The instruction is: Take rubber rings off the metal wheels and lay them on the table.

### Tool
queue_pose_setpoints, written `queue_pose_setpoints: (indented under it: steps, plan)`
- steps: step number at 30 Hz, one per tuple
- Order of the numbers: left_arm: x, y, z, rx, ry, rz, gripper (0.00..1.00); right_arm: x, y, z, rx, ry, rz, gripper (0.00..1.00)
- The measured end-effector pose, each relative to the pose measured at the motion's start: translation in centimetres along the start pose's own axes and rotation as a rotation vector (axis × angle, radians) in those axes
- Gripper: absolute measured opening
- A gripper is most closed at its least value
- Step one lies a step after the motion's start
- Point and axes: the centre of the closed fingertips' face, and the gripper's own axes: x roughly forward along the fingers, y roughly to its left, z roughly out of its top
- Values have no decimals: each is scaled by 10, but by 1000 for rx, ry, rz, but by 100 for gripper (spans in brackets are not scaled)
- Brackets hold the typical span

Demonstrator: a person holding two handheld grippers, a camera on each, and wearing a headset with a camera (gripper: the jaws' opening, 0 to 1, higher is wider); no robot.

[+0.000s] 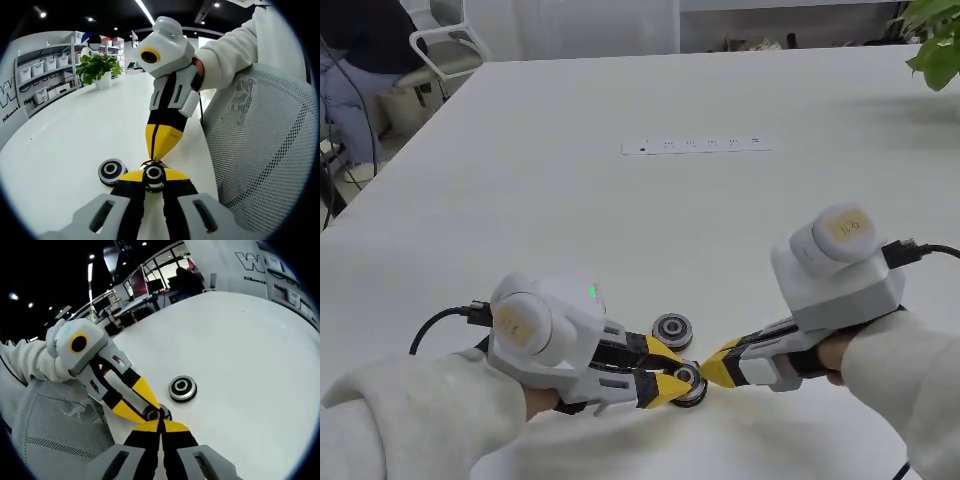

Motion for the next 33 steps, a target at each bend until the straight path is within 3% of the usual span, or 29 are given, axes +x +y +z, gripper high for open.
queue_pose_setpoints:
  steps: [33]
  plan:
    - [0, 1, 0, -7, 0, 2, 8, -1, 9, 9, -8, -37, 33, 0]
